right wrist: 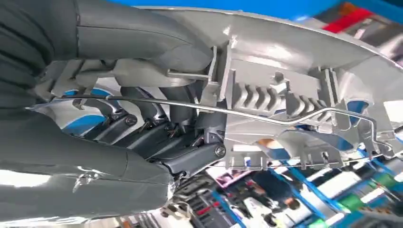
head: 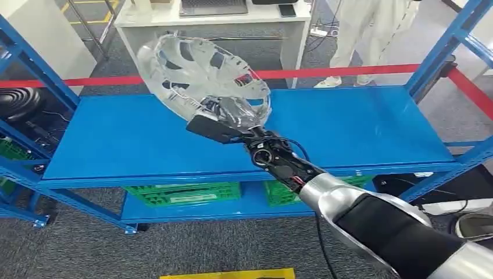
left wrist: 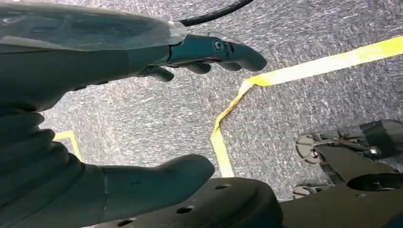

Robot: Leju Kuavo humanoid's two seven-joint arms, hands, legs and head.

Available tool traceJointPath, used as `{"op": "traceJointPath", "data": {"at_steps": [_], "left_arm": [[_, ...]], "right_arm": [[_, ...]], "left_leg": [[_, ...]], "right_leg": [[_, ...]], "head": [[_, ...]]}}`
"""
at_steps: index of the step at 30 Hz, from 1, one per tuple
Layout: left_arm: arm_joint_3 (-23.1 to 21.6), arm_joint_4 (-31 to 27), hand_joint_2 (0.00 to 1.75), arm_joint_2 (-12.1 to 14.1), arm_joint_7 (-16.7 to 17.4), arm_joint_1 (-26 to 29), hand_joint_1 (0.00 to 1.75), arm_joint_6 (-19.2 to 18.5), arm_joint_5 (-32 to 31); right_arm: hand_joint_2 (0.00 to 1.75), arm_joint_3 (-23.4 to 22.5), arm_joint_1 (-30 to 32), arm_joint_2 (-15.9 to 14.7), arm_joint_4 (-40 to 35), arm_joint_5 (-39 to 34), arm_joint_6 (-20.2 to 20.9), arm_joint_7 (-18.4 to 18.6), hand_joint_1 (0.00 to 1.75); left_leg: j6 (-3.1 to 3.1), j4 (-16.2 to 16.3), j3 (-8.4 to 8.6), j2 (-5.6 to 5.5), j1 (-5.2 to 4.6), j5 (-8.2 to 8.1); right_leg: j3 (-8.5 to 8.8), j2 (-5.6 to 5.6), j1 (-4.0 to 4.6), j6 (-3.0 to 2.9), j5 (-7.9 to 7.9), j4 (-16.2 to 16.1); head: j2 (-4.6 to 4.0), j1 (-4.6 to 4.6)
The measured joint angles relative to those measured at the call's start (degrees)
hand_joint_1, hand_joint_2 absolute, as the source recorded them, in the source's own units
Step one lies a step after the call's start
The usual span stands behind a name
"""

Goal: Take the parts from the cabinet and place them on the table.

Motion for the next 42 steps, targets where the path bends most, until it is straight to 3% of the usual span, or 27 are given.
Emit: {"op": "traceJointPath", "data": {"at_steps": [6, 9, 15, 19, 21, 27, 42], "left_arm": [[0.00, 0.00, 1.75, 0.00, -0.02, 0.04, 0.00, 0.02, -0.02], [0.00, 0.00, 1.75, 0.00, 0.00, 0.21, 0.00, 0.02, 0.00], [0.00, 0.00, 1.75, 0.00, 0.00, 0.27, 0.00, 0.02, -0.09], [0.00, 0.00, 1.75, 0.00, 0.20, 0.23, 0.00, 0.00, -0.50], [0.00, 0.00, 1.75, -0.02, 0.22, 0.17, 0.00, 0.00, -0.61], [0.00, 0.00, 1.75, -0.02, 0.35, 0.07, 0.00, -0.09, -0.57], [0.00, 0.00, 1.75, 0.00, -0.24, 0.78, 0.00, -0.09, 0.02]], "right_arm": [[1.75, -1.27, 3.67, -0.61, -9.74, -6.76, 2.64, -5.09, 1.75], [1.75, -1.66, 5.78, -0.76, -14.92, -12.40, 7.66, -7.36, 1.75], [1.75, -1.86, 9.40, -0.76, -23.29, -28.53, 26.28, -10.07, 1.75], [1.75, -1.31, 10.98, -0.55, -26.26, -40.98, 42.91, -7.34, 1.75], [1.75, -1.03, 11.52, -0.33, -26.99, -44.24, 47.74, -6.21, 1.75], [1.75, 1.09, 12.65, 0.68, -27.65, -45.52, 53.05, -4.06, 1.75], [1.75, 4.53, 16.80, 1.18, -31.41, -44.49, 53.92, -2.60, 1.75]], "left_leg": [[0.00, -0.01, 0.00, 0.00, 0.00, 0.00], [-0.01, -0.02, 0.00, 0.00, 0.00, -0.01], [-0.02, -0.03, 0.00, 0.00, 0.00, -0.01], [-0.02, -0.03, 0.00, -0.01, 0.00, -0.01], [-0.02, -0.04, 0.00, -0.01, 0.00, -0.02], [-0.02, -0.05, 0.00, -0.02, 0.00, -0.01], [-0.03, -0.04, 0.00, -0.02, -0.01, -0.03]], "right_leg": [[0.01, -0.01, 0.00, 0.00, 0.00, 0.00], [0.00, 0.01, 0.00, -0.02, -0.01, 0.00], [0.01, 0.01, 0.01, -0.02, -0.02, 0.00], [0.01, -0.01, 0.02, -0.04, -0.03, 0.00], [0.02, -0.01, 0.02, -0.04, -0.04, 0.00], [0.04, -0.04, 0.02, -0.05, -0.04, 0.00], [0.02, -0.03, 0.01, -0.06, -0.05, -0.02]], "head": [[0.00, -0.04], [0.00, 0.00], [0.00, -0.02], [0.00, -0.02], [0.00, -0.02], [0.00, -0.02], [0.00, 0.00]]}}
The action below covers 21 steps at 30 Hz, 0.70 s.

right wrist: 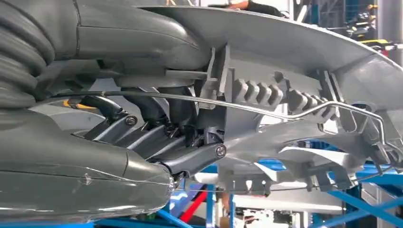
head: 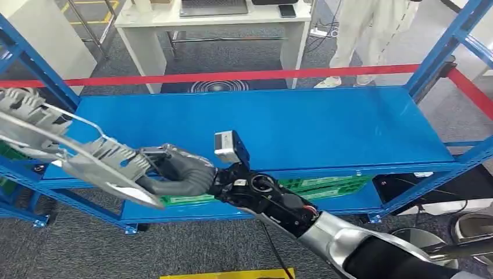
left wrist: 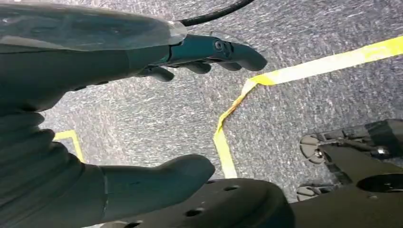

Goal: Take the parts from the cabinet and place them on the table.

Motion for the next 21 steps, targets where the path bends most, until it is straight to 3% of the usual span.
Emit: {"op": "traceJointPath", "data": {"at_steps": [3, 4, 5, 7, 21], "left_arm": [[0.00, 0.00, 1.75, 0.00, -0.02, 0.16, 0.00, 0.00, 0.00], [0.00, 0.00, 1.75, 0.00, -0.02, 0.43, 0.00, -0.13, 0.00], [0.00, 0.00, 1.75, 0.00, 0.59, 0.99, 0.00, -0.81, -0.28], [0.00, 0.00, 1.75, 0.02, 0.87, 1.22, 0.00, -1.16, -0.39], [0.04, 0.00, 1.75, 0.77, 0.39, 0.88, 0.00, -0.59, 0.61]], "right_arm": [[1.75, 0.24, 0.45, -0.07, -0.44, 0.33, -0.17, 0.13, 1.75], [1.75, 0.52, 1.02, -0.26, -1.14, 1.82, -1.58, 0.39, 1.75], [1.75, 1.07, 3.29, -1.14, -3.21, 5.84, -5.79, 0.90, 1.75], [1.75, 1.31, 4.37, -1.68, -4.11, 7.08, -7.24, 0.92, 1.75], [1.75, 1.84, 6.18, -4.59, -7.78, 9.20, -10.34, 1.16, 1.75]], "left_leg": [[-0.01, 0.00, 0.00, 0.00, 0.00, -0.01], [-0.02, 0.00, 0.01, 0.00, 0.00, -0.01], [-0.04, 0.00, 0.01, -0.01, 0.01, -0.03], [-0.05, -0.01, 0.01, 0.01, 0.01, -0.04], [0.13, 0.38, -0.02, -0.01, -0.19, -0.42]], "right_leg": [[0.00, 0.00, 0.00, -0.03, -0.02, 0.00], [-0.01, 0.00, 0.00, -0.06, -0.04, 0.00], [0.00, -0.02, 0.01, -0.07, -0.05, 0.00], [-0.01, -0.01, 0.01, -0.08, -0.05, 0.00], [0.15, 0.00, -0.03, 0.10, -0.17, -0.02]], "head": [[0.00, -0.04], [0.00, -0.02], [0.00, -0.02], [0.00, -0.02], [0.00, -0.04]]}}
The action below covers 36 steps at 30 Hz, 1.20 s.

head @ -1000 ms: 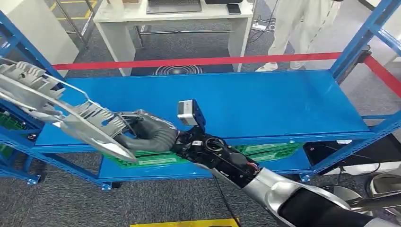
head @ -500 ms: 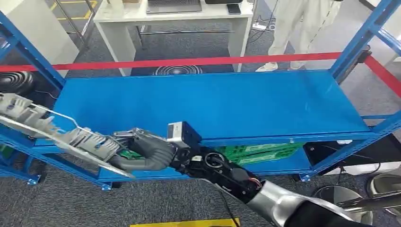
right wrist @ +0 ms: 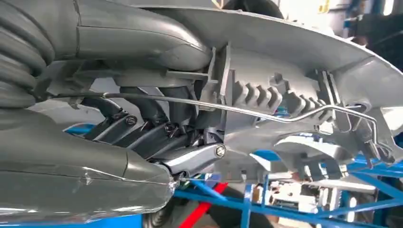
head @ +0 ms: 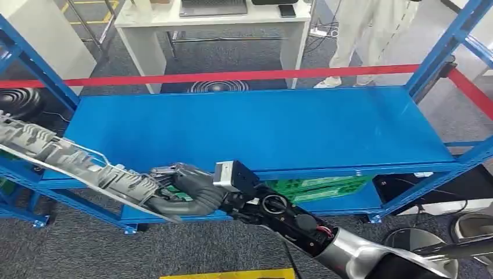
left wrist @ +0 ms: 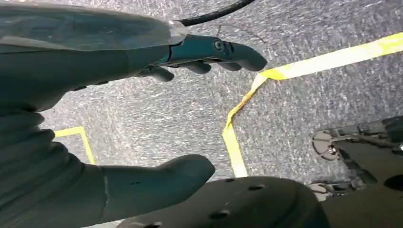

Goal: Take the parts from the cabinet and place them on the table.

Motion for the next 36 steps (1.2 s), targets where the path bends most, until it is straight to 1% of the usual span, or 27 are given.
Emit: {"op": "traceJointPath", "data": {"at_steps": [6, 7, 8, 9, 11, 12, 13, 14, 15, 16, 17, 18, 19, 20, 22, 23, 24, 25, 27, 28, 29, 30, 32, 33, 34, 35, 36], "left_arm": [[0.09, 0.00, 1.75, 1.09, -0.30, -0.02, 0.00, 0.02, 0.74], [0.09, 0.00, 1.75, 1.22, -0.35, 0.00, 0.00, 0.02, 0.74], [0.11, 0.00, 1.75, 1.22, -0.37, 0.06, 0.00, 0.00, 0.74], [0.13, 0.00, 1.75, 1.27, -0.39, 0.13, 0.00, 0.00, 0.74], [0.26, 0.00, 1.75, 1.49, -0.39, 0.14, 0.00, 0.00, 0.72], [0.46, 0.00, 1.75, 1.55, -0.39, 0.14, 0.00, 0.00, 0.72], [0.57, 0.00, 1.75, 1.59, -0.39, 0.18, 0.00, 0.00, 0.72], [0.65, 0.00, 1.75, 1.62, -0.39, 0.20, 0.00, -0.02, 0.72], [0.74, 0.00, 1.75, 1.62, -0.39, 0.25, 0.00, -0.02, 0.72], [0.87, 0.00, 1.75, 1.62, -0.39, 0.33, 0.00, -0.04, 0.72], [0.94, 0.00, 1.75, 1.62, -0.39, 0.38, 0.00, -0.04, 0.72], [0.96, 0.02, 1.75, 1.94, -0.39, 0.41, 0.00, -0.04, 0.72], [1.01, 0.02, 1.75, 1.83, -0.39, 0.36, 0.00, -0.04, 0.72], [1.03, 0.02, 1.75, 1.92, -0.39, 0.39, 0.00, -0.04, 0.72], [1.07, 0.02, 1.75, 1.96, -0.39, 0.38, 0.00, -0.07, 0.72], [1.07, 0.02, 1.75, 2.01, -0.39, 0.42, 0.00, -0.07, 0.72], [1.07, 0.02, 1.75, 1.99, -0.39, 0.45, 0.00, -0.07, 0.72], [1.09, 0.02, 1.75, 2.01, -0.39, 0.43, 0.00, -0.07, 0.72], [1.14, 0.02, 1.75, 2.05, -0.42, 0.49, 0.00, -0.07, 0.72], [1.16, 0.02, 1.75, 2.08, -0.39, 0.54, 0.00, -0.07, 0.72], [1.18, 0.02, 1.75, 2.10, -0.37, 0.61, 0.00, -0.07, 0.63], [1.20, 0.02, 1.75, 2.10, -0.20, 0.63, 0.00, -0.07, 0.61], [1.38, 0.02, 1.75, 2.25, 0.04, 0.59, 0.00, -0.07, 0.76], [1.42, 0.02, 1.75, 2.45, 0.07, 0.54, 0.00, -0.07, 0.76], [1.44, 0.02, 1.75, 2.91, 0.20, 0.49, 0.00, -0.04, 0.89], [1.46, 0.04, 1.75, 3.13, 0.24, 0.40, 0.00, 0.00, 0.96], [1.49, 0.04, 1.75, 3.21, 0.24, 0.41, 0.00, 0.02, 1.11]], "right_arm": [[1.75, -0.06, 0.16, -0.26, 0.11, 2.12, -1.70, -1.22, 1.75], [1.75, -0.09, 0.14, -0.26, 0.11, 2.12, -1.88, -1.31, 1.75], [1.75, -0.13, 0.20, -0.28, 0.09, 2.18, -2.07, -1.35, 1.75], [1.75, -0.15, 0.08, -0.28, 0.09, 2.19, -2.14, -1.35, 1.75], [1.75, -0.20, 0.19, -0.39, 0.11, 2.32, -2.14, -1.40, 1.75], [1.75, -0.20, 0.35, -0.52, 0.11, 2.47, -2.19, -1.40, 1.75], [1.75, -0.20, 0.45, -0.61, 0.13, 2.56, -2.18, -1.40, 1.75], [1.75, -0.20, 0.50, -0.70, 0.13, 2.71, -2.18, -1.38, 1.75], [1.75, -0.20, 0.48, -0.76, 0.13, 2.78, -2.18, -1.38, 1.75], [1.75, -0.20, 0.48, -0.76, 0.13, 2.78, -2.18, -1.35, 1.75], [1.75, -0.20, 0.47, -0.76, 0.13, 2.78, -2.18, -1.35, 1.75], [1.75, -0.20, 0.44, -0.79, 0.13, 2.78, -2.18, -1.35, 1.75], [1.75, -0.17, 0.51, -0.79, 0.13, 2.78, -2.18, -1.36, 1.75], [1.75, -0.20, 0.30, -0.81, 0.13, 2.78, -2.18, -1.40, 1.75], [1.75, -0.17, 0.31, -0.79, 0.11, 2.78, -2.18, -1.42, 1.75], [1.75, -0.17, 0.30, -0.79, 0.11, 2.78, -2.18, -1.42, 1.75], [1.75, -0.17, 0.30, -0.79, 0.11, 2.78, -2.18, -1.42, 1.75], [1.75, -0.20, 0.27, -0.79, 0.11, 2.78, -2.18, -1.42, 1.75], [1.75, -0.20, 0.35, -0.79, 0.13, 2.78, -2.21, -1.42, 1.75], [1.75, -0.20, 0.42, -0.79, 0.15, 2.78, -2.21, -1.42, 1.75], [1.75, -0.22, 0.47, -0.81, 0.24, 2.78, -2.23, -1.44, 1.75], [1.75, -0.22, 0.48, -0.81, 0.33, 2.95, -2.23, -1.48, 1.75], [1.75, -0.22, 0.43, -0.81, 0.33, 3.10, -2.12, -1.70, 1.75], [1.75, -0.22, 0.38, -0.79, 0.33, 3.10, -1.94, -1.81, 1.75], [1.75, -0.22, 0.29, -0.79, 0.37, 3.08, -1.51, -2.16, 1.75], [1.75, -0.20, 0.23, -0.76, 0.50, 3.08, -1.11, -2.45, 1.75], [1.75, -0.18, 0.14, -0.74, 0.70, 3.08, -0.64, -2.84, 1.75]], "left_leg": [[0.59, 0.45, 0.02, 0.00, -0.18, -0.76], [0.80, -0.16, 0.31, 0.04, 0.06, -0.62], [0.93, -0.82, 0.87, 0.17, 0.62, -0.38], [1.15, -1.06, 1.08, 0.22, 0.71, -0.47], [1.26, -1.05, 1.17, 0.27, 0.73, -0.50], [1.26, -1.05, 1.21, 0.27, 0.73, -0.58], [1.20, -1.02, 1.25, 0.27, 0.78, -0.69], [1.02, -0.91, 1.32, 0.22, 0.91, -0.81], [0.83, -0.73, 1.37, 0.14, 1.08, -0.93], [0.49, -0.47, 1.47, 0.07, 1.34, -1.13], [0.13, -0.12, 1.55, 0.03, 1.59, -1.37], [-0.38, 0.28, 1.50, -0.04, 1.51, -1.61], [-0.77, 0.33, 1.54, -0.16, 1.53, -1.58], [-1.22, 0.74, 1.50, -0.24, 1.35, -1.65], [-2.05, 0.50, 1.49, -0.26, 1.57, -1.36], [-2.36, 0.60, 1.42, -0.21, 1.70, -1.49], [-2.53, 2.00, 0.79, 0.18, 1.76, -2.75], [-2.64, 5.48, -0.69, 0.36, 1.76, -5.11], [-2.89, 15.19, -4.96, 0.35, 1.70, -9.95], [-2.88, 19.12, -6.70, 0.35, 1.71, -11.55], [-2.73, 20.85, -7.36, 0.35, 1.70, -11.67], [-2.47, 19.48, -6.52, 0.35, 1.65, -10.36], [-1.47, 10.12, -1.31, 0.34, 1.27, -5.62], [-0.89, 5.81, 1.04, 0.29, 1.00, -4.13], [-0.23, 1.55, 3.42, 0.32, 0.45, -4.17], [-0.44, 1.57, 3.25, 0.63, 0.36, -3.52], [-0.32, 1.26, 3.13, 0.48, 0.21, -3.46]], "right_leg": [[0.38, 0.03, -0.15, 0.53, -0.37, -0.29], [0.51, 0.03, -0.05, 0.77, -0.52, -0.39], [0.63, -0.11, -0.15, 0.98, -1.03, 0.36], [-0.42, -0.16, 0.00, 1.17, -2.71, 2.80], [-5.15, -0.15, -0.24, 1.49, -7.57, 12.19], [-7.94, -0.16, -0.45, 1.75, -9.35, 17.45], [-9.32, -0.16, -0.63, 1.91, -9.32, 19.60], [-9.25, -0.18, -0.87, 2.09, -7.68, 18.70], [-7.95, -0.19, -1.08, 2.21, -5.15, 15.36], [-5.52, -0.23, -1.26, 2.38, -2.08, 9.90], [-2.85, -0.31, -1.46, 2.61, 0.38, 4.34], [-1.24, -0.26, -1.41, 2.64, 0.49, 1.27], [-1.60, 0.36, -0.94, 1.89, 1.51, 2.38], [-1.70, 0.27, -1.07, 1.49, 0.72, 1.77], [-2.02, 0.41, -0.86, 0.39, 0.72, 2.07], [-2.00, 0.33, -1.13, -0.20, 1.08, 1.77], [-2.06, 0.30, -1.11, -0.47, 1.25, 1.71], [-2.19, 0.28, -1.06, -0.72, 1.33, 1.72], [-2.45, 0.01, -0.81, -1.05, 1.72, 1.81], [-2.58, 0.00, -0.59, -1.11, 1.76, 1.84], [-2.70, 0.02, -0.42, -1.17, 1.81, 1.88], [-2.77, 0.03, -0.29, -1.21, 1.83, 1.89], [-2.74, 0.08, 0.00, -1.21, 1.83, 1.92], [-2.73, 0.10, 0.04, -1.21, 1.83, 1.92], [-2.97, 0.12, 0.37, -1.12, 1.81, 1.96], [-3.00, 0.07, 0.32, -0.82, 2.01, 1.84], [-3.00, 0.04, 0.22, -0.68, 2.06, 1.91]], "head": [[0.00, -0.02], [0.00, -0.09], [0.00, 0.00], [0.00, 0.20], [0.00, 0.70], [0.00, 0.87], [0.00, 0.98], [0.00, 1.05], [0.00, 1.16], [0.00, 1.25], [0.00, 1.36], [0.00, 1.75], [0.00, 1.84], [0.00, 1.75], [0.00, 1.05], [0.00, 1.03], [0.00, 0.57], [0.00, -0.05], [0.00, -0.44], [0.00, -0.50], [0.00, -0.50], [0.00, -0.52], [0.00, -0.59], [0.00, -0.59], [0.00, -0.57], [0.00, -0.44], [0.00, -0.37]]}}
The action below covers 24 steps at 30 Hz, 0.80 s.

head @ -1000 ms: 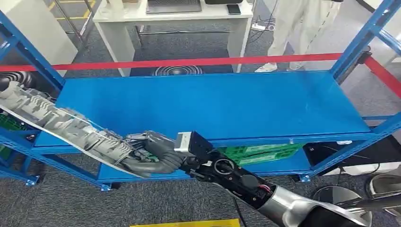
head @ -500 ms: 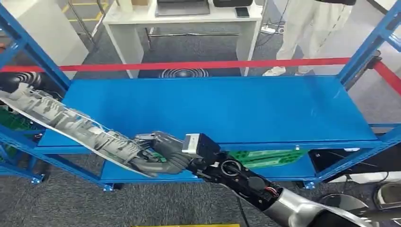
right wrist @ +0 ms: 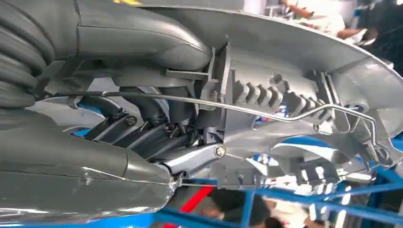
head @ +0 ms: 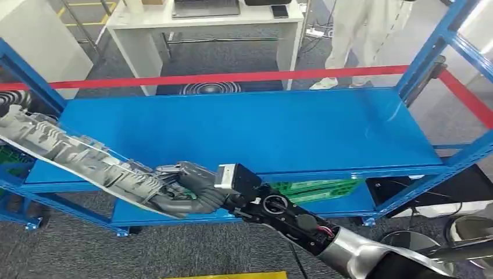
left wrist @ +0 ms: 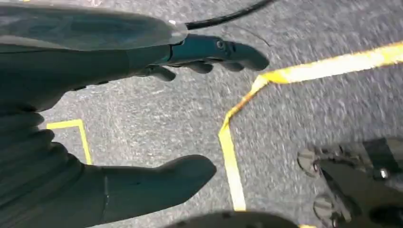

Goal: Take the parts from the cabinet and place them on the table.

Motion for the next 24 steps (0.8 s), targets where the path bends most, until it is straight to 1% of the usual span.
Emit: {"op": "traceJointPath", "data": {"at_steps": [1, 2, 3, 4, 5, 6, 7, 8, 9, 10, 11, 12, 13, 14, 15, 16, 17, 18, 19, 20, 21, 22, 23, 24], "left_arm": [[0.00, 0.00, 1.75, 0.29, 0.00, -0.10, 0.00, 0.02, 0.09], [0.02, 0.00, 1.75, 0.48, 0.00, -0.11, 0.00, 0.07, 0.24], [0.04, 0.00, 1.75, 0.46, -0.02, -0.13, 0.00, 0.07, 0.46], [0.09, 0.00, 1.75, 0.55, -0.13, -0.13, 0.00, 0.13, 0.57], [0.15, 0.00, 1.75, 0.59, -0.20, -0.14, 0.00, 0.11, 0.59], [0.26, 0.00, 1.75, 0.59, -0.20, -0.15, 0.00, 0.07, 0.57], [0.39, 0.00, 1.75, 0.59, -0.20, -0.14, 0.00, 0.02, 0.35], [0.39, 0.00, 1.75, 0.59, -0.20, -0.13, 0.00, 0.02, 0.11], [0.42, 0.00, 1.75, 0.57, -0.20, -0.12, 0.00, 0.02, -0.02], [0.42, 0.00, 1.75, 0.50, -0.20, -0.10, 0.00, 0.02, -0.18], [0.42, 0.00, 1.75, 0.37, -0.20, -0.07, 0.00, 0.02, -0.37], [0.42, 0.00, 1.75, 0.33, -0.20, -0.08, 0.00, 0.00, -0.39], [0.41, 0.00, 1.75, 0.37, -0.17, -0.09, 0.00, 0.00, -0.53], [0.42, 0.00, 1.75, 0.29, -0.04, -0.10, 0.00, 0.00, -0.55], [0.42, 0.00, 1.75, 0.31, 0.00, -0.06, 0.00, 0.00, -0.57], [0.42, 0.00, 1.75, 0.24, 0.09, -0.08, 0.00, -0.02, -0.66], [0.42, 0.00, 1.75, 0.15, 0.33, -0.08, 0.00, -0.02, -0.79], [0.42, 0.00, 1.75, 0.15, 0.57, 0.07, 0.00, -0.02, -0.81], [0.41, 0.00, 1.75, 0.02, 0.63, 0.09, 0.00, -0.02, -0.88], [0.42, 0.00, 1.75, -0.15, 0.72, 0.11, 0.00, -0.02, -0.94], [0.42, 0.00, 1.75, -0.20, 0.74, 0.12, 0.00, -0.02, -0.98], [0.42, 0.00, 1.75, -0.24, 0.74, 0.12, 0.00, -0.02, -1.05], [0.42, 0.00, 1.75, -0.33, 0.74, 0.11, 0.00, -0.02, -1.14], [0.42, 0.00, 1.75, -0.41, 0.68, 0.10, 0.00, -0.02, -1.23]], "right_arm": [[1.75, 0.00, -0.10, 0.04, 0.11, 0.02, 0.31, -0.35, 1.75], [1.75, 0.00, -0.19, 0.07, 0.18, 0.04, 0.57, -0.46, 1.75], [1.75, 0.00, -0.31, 0.07, 0.22, 0.04, 0.77, -0.46, 1.75], [1.75, 0.00, -0.61, 0.07, 0.26, 0.04, 0.79, -0.46, 1.75], [1.75, 0.05, -0.91, 0.07, 0.42, 0.07, 0.88, -0.48, 1.75], [1.75, 0.05, -0.98, 0.07, 0.61, 0.11, 0.88, -0.57, 1.75], [1.75, 0.05, -0.95, 0.07, 0.83, 0.26, 0.88, -0.77, 1.75], [1.75, 0.05, -0.96, 0.07, 1.07, 0.72, 0.88, -0.94, 1.75], [1.75, 0.05, -0.96, 0.07, 1.31, 0.87, 0.88, -1.01, 1.75], [1.75, 0.02, -0.96, 0.07, 1.47, 0.87, 0.88, -1.07, 1.75], [1.75, 0.02, -0.98, 0.07, 1.66, 0.87, 0.88, -1.14, 1.75], [1.75, 0.02, -0.99, 0.07, 1.66, 0.87, 0.88, -1.16, 1.75], [1.75, 0.00, -1.07, 0.07, 1.68, 0.87, 0.88, -1.16, 1.75], [1.75, 0.00, -0.95, 0.09, 1.66, 0.87, 0.88, -1.16, 1.75], [1.75, -0.02, -0.99, 0.09, 1.68, 0.87, 0.88, -1.16, 1.75], [1.75, -0.04, -1.00, 0.09, 1.68, 0.87, 0.88, -1.14, 1.75], [1.75, -0.04, -0.99, 0.11, 1.68, 0.90, 0.88, -1.05, 1.75], [1.75, -0.09, -1.01, 0.09, 1.68, 1.09, 0.88, -0.96, 1.75], [1.75, -0.11, -1.05, 0.09, 1.68, 1.18, 0.92, -0.83, 1.75], [1.75, -0.13, -1.04, 0.09, 1.68, 1.24, 1.16, -0.77, 1.75], [1.75, -0.15, -0.99, 0.09, 1.68, 1.38, 1.43, -0.59, 1.75], [1.75, -0.17, -0.97, 0.09, 1.68, 1.84, 1.60, -0.42, 1.75], [1.75, -0.17, -0.95, 0.09, 1.68, 1.88, 1.75, -0.24, 1.75], [1.75, -0.17, -0.90, 0.09, 1.73, 1.95, 1.97, -0.09, 1.75]], "left_leg": [[0.16, 0.04, -0.10, -0.01, -0.06, 0.00], [0.50, -0.49, -0.12, 0.03, 0.09, 0.27], [0.73, -1.09, 0.00, 0.34, 0.73, 0.70], [0.96, -1.30, -0.12, 0.30, 0.65, 0.95], [1.26, -1.29, -0.44, 0.36, 0.64, 1.16], [1.35, -1.25, -0.78, 0.39, 0.62, 1.37], [1.38, -1.20, -1.15, 0.40, 0.61, 1.60], [1.32, -1.10, -1.59, 0.39, 0.62, 1.87], [1.25, -0.96, -2.00, 0.38, 0.66, 2.09], [1.11, -0.78, -2.38, 0.36, 0.70, 2.30], [0.85, -0.49, -2.88, 0.31, 0.81, 2.53], [0.60, -0.12, -3.29, 0.25, 0.89, 2.72], [0.26, 0.22, -3.70, 0.22, 0.86, 2.95], [-0.14, 0.16, -3.81, 0.16, 0.77, 3.39], [-0.51, 0.13, -3.74, 0.17, 0.77, 3.68], [-0.77, 0.20, -3.95, 0.15, 0.74, 4.07], [-1.19, -0.10, -4.03, 0.15, 0.81, 4.65], [-1.48, -0.01, -4.40, 0.05, 1.00, 4.67], [-1.74, 1.43, -5.16, 0.10, 1.12, 2.31], [-2.07, 4.93, -6.41, 0.07, 1.14, -1.55], [-2.37, 9.74, -7.82, 0.08, 1.20, -5.37], [-2.64, 14.61, -9.12, 0.08, 1.19, -8.10], [-2.83, 18.18, -9.77, 0.08, 1.19, -9.15], [-2.87, 19.60, -9.48, 0.10, 1.19, -8.48]], "right_leg": [[-0.10, -0.03, -0.10, 0.32, 0.17, -0.05], [-0.12, 0.00, 0.02, 0.62, 0.22, -0.08], [-0.33, -0.03, -0.03, 0.90, -0.78, 0.64], [-0.98, -0.14, 0.02, 1.29, -2.86, 2.46], [-2.43, -0.16, -0.22, 1.54, -5.93, 6.50], [-4.19, -0.18, -0.33, 1.73, -8.76, 11.48], [-5.60, -0.18, -0.38, 1.95, -10.76, 15.74], [-6.22, -0.19, -0.46, 2.12, -11.40, 18.27], [-5.50, -0.20, -0.61, 2.25, -10.53, 17.75], [-3.72, -0.21, -0.77, 2.31, -8.84, 15.09], [-0.35, -0.27, -0.87, 2.34, -6.22, 9.35], [2.96, -0.30, -0.91, 2.34, -4.30, 3.70], [4.93, -0.29, -0.91, 2.21, -5.09, -0.67], [4.66, 0.02, -0.36, 1.53, -3.80, 0.04], [4.22, 0.03, -0.41, 1.38, -3.63, 0.04], [3.96, 0.08, -0.38, 1.18, -3.61, -0.04], [3.61, 0.06, -0.21, 0.59, -3.18, 0.01], [2.69, -0.17, -0.71, -0.20, -2.43, -0.51], [2.39, -0.32, -0.68, -0.43, -1.88, -0.42], [1.56, -0.31, -0.69, -0.99, -1.36, -0.43], [0.74, -0.68, -0.67, -1.09, -0.76, -0.41], [-0.05, -0.78, -0.61, -1.18, -0.17, -0.36], [-0.71, -1.07, -0.57, -1.15, 0.35, -0.31], [-1.22, -1.37, -0.55, -1.12, 0.86, -0.26]], "head": [[0.00, -0.15], [0.00, -0.07], [0.00, -0.15], [0.00, 0.22], [0.00, 0.77], [0.00, 0.92], [0.00, 1.00], [0.00, 1.18], [0.00, 1.40], [0.00, 1.57], [0.00, 1.70], [0.00, 1.84], [0.00, 2.10], [0.00, 2.14], [0.00, 2.14], [0.00, 1.93], [0.00, 1.62], [0.00, 1.62], [0.00, 1.40], [0.00, 0.61], [0.00, 0.13], [0.00, -0.02], [0.00, -0.11], [0.00, -0.15]]}}
